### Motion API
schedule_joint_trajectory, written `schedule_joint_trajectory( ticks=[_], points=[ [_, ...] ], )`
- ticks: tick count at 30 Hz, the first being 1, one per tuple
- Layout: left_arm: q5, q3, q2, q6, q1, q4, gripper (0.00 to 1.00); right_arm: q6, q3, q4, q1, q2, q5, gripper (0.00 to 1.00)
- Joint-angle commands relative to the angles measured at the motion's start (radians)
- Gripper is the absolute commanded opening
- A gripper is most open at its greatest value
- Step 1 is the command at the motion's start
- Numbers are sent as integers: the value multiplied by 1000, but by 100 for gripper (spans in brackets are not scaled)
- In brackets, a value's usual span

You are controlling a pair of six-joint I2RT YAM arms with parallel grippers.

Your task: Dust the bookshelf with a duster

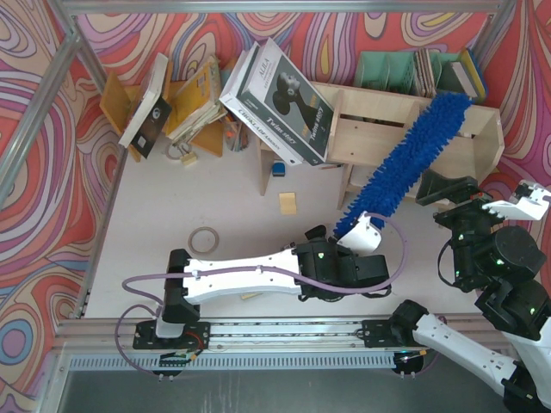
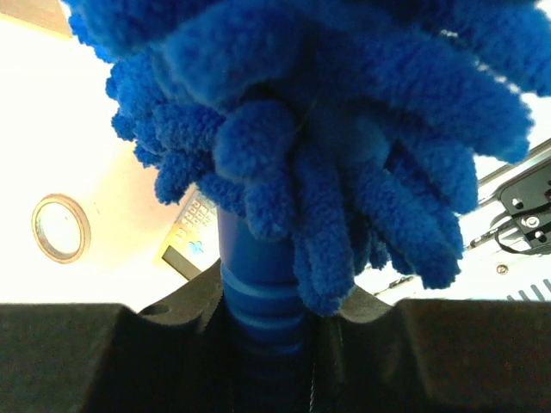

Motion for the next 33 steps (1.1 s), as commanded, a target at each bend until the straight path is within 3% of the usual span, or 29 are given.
schedule_joint_trajectory(
  ticks=[1, 9, 21, 26, 33],
  points=[
    [-30, -26, -35, 65, -23, 75, 0, 7, 2, 17, 6, 0, 18, 97],
    [-35, -103, -60, 142, -65, 132, 0, -10, 27, 22, 6, 4, 18, 97],
    [39, -484, -251, 205, -70, 296, 0, -52, 5, 66, 5, 10, 31, 97],
    [35, -676, -359, 232, -69, 390, 0, -158, -79, 188, 6, -1, 34, 99],
    [70, -784, -412, 266, -70, 448, 0, -343, -186, 336, 6, -9, 37, 99]
  ],
)
